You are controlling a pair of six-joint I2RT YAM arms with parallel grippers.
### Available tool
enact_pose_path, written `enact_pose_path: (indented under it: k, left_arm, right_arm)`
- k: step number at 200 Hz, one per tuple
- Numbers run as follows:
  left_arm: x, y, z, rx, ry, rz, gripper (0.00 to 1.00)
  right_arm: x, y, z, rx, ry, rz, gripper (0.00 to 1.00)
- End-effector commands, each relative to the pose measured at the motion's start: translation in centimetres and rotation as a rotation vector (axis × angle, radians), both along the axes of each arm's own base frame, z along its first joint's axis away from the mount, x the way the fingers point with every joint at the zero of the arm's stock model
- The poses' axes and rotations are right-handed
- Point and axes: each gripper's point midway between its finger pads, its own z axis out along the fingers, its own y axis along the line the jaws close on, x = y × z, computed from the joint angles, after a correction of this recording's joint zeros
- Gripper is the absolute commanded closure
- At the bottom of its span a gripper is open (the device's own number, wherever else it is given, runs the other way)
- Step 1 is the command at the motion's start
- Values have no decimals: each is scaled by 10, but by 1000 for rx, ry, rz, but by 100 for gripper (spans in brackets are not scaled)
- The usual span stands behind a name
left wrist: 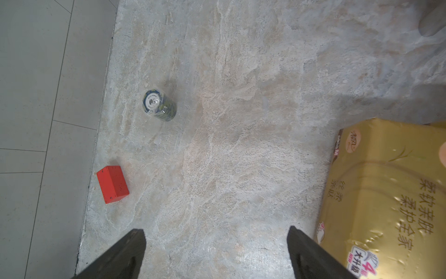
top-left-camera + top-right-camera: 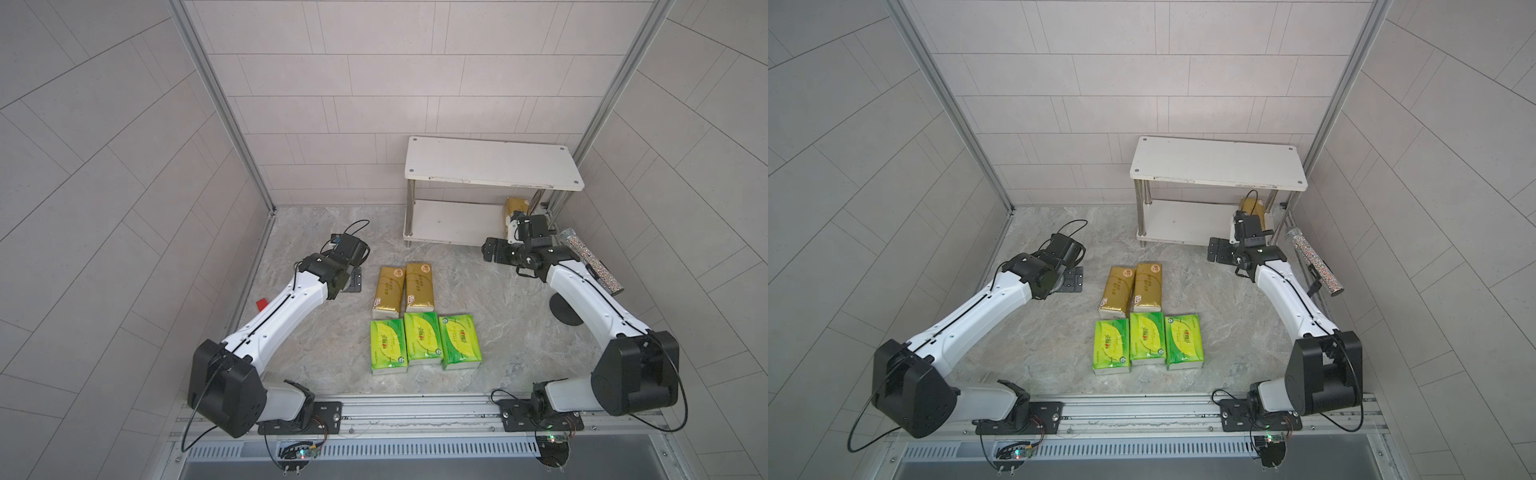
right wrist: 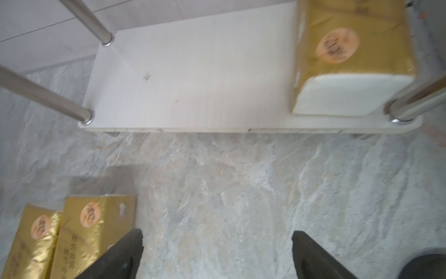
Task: Place the tissue boxes on the shelf by color
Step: Pick up the box of tissues from the center of the board.
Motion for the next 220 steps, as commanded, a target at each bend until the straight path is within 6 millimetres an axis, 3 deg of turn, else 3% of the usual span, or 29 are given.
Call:
enact_pose_path:
  k: [1, 50, 78, 176, 220]
  left_arm:
    - [-9, 5, -1, -10, 10, 13, 0]
    - [-12, 6, -7, -3, 25, 17, 0]
    - [-12, 6, -9, -3, 32, 14, 0]
    - [-17, 8, -10, -7, 32, 15, 0]
    - [-18, 9, -8, -3, 30, 10, 0]
  right_arm:
    - [-28, 32, -2, 57, 25, -4, 0]
    - [-74, 86, -13, 77, 42, 40, 0]
    - [-87, 118, -25, 58, 55, 92, 0]
    - [-78, 195, -57, -19, 99, 183, 0]
    - [-69, 209, -76, -55, 124, 179, 0]
